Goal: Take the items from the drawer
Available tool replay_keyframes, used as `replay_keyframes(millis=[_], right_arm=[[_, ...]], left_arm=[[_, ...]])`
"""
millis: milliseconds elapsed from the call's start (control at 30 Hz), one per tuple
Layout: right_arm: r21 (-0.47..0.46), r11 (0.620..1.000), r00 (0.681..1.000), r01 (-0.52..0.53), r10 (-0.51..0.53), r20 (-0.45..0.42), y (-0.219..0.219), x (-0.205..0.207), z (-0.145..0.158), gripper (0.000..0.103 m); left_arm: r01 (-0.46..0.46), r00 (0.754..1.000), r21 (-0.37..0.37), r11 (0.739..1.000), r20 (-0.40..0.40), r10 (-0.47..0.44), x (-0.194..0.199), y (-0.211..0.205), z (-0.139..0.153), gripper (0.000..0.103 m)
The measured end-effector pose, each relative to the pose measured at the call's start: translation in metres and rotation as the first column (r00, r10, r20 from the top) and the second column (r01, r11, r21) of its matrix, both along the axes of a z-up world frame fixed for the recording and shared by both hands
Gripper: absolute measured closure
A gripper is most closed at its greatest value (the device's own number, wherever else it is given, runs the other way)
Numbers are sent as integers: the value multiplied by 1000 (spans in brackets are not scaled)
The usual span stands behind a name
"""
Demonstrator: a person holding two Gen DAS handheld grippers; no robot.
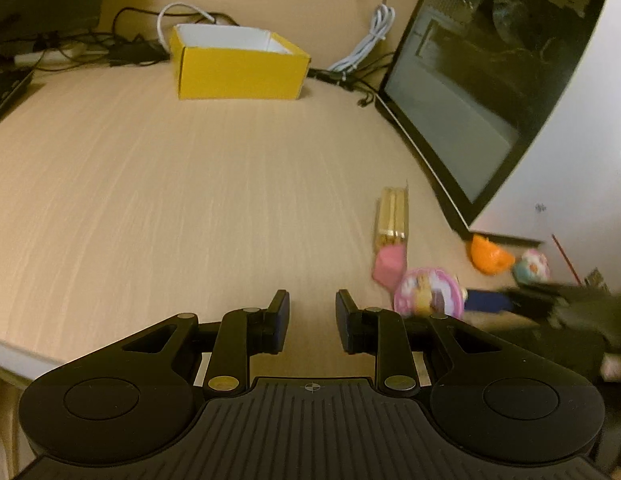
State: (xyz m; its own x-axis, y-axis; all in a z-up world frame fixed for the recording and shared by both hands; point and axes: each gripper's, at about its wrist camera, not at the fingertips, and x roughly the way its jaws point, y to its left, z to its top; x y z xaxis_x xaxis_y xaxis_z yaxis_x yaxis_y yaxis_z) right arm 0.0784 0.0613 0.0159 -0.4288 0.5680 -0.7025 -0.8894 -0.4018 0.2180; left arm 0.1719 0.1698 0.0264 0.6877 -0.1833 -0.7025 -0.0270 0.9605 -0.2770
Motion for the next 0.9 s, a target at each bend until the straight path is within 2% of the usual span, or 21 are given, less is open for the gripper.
replay_keyframes(millis=[33, 67, 333, 533, 600, 667, 767, 833, 900], right_arm=[[-9, 1000, 1000, -1, 1, 1, 6, -2, -3, 57], [-15, 1000, 1000, 0, 0, -2, 11, 0, -3, 59], [35, 996, 994, 84, -86, 71, 53, 7, -4, 60], [61, 995, 994, 79, -84, 75, 65, 8, -4, 59], [76, 993, 994, 90, -94, 55, 60, 13, 1, 51], [101, 989, 994, 106, -109, 19, 48, 23, 10, 38], [133, 981, 990, 141, -138, -32, 21, 47, 24, 29], [172, 969, 984, 176, -173, -34, -4, 65, 31, 24], [216, 951, 975, 220, -222, -14, -27, 79, 35, 15]], left_arm=[[0, 1000, 1, 1000, -4, 0, -3, 0, 0, 75], [-1, 1000, 2, 1000, -8, 1, -6, 1, 0, 75], [-7, 1000, 4, 1000, -16, 7, -20, 3, 1, 75], [35, 999, 22, 999, -32, -34, -24, 0, 0, 75], [73, 997, 28, 997, -39, -72, -25, -3, -2, 75], [120, 992, 35, 992, -50, -119, -27, -8, -5, 75], [210, 976, 45, 977, -75, -207, -30, -20, -13, 75], [286, 954, 53, 957, -106, -280, -33, -31, -20, 75], [368, 922, 64, 928, -150, -356, -34, -45, -30, 75]])
